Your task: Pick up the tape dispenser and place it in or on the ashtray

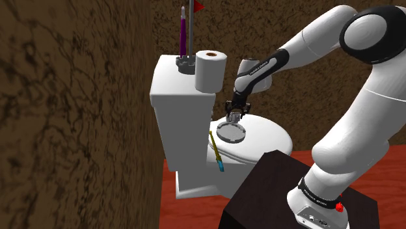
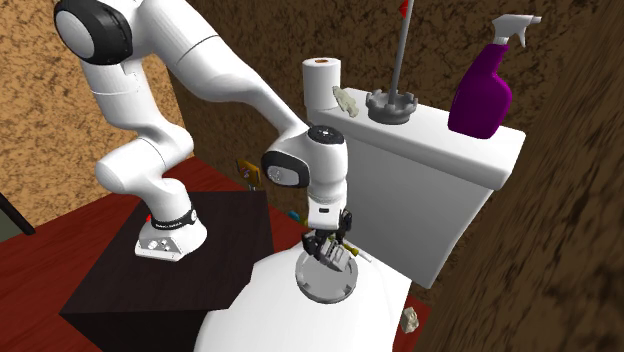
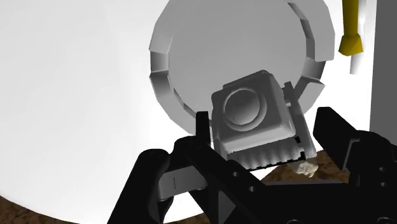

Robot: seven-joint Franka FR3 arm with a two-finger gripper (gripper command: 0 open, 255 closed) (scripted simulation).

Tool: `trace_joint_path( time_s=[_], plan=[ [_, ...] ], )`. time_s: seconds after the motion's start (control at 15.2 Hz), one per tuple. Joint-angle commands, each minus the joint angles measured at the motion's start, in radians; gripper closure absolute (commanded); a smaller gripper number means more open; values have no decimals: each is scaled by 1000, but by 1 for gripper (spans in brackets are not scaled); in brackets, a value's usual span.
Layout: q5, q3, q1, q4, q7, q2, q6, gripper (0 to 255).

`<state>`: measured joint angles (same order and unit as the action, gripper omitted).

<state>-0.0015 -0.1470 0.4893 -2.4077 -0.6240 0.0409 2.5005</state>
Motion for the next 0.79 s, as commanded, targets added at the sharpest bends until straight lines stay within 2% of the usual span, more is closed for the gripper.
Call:
trace_joint_path(
  time_s=[0.0,0.73],
  plan=[
    [-7,1,1,0,-3,25,25,255],
    [-46,12,-5,-15,-30,159,172,255]
  ],
)
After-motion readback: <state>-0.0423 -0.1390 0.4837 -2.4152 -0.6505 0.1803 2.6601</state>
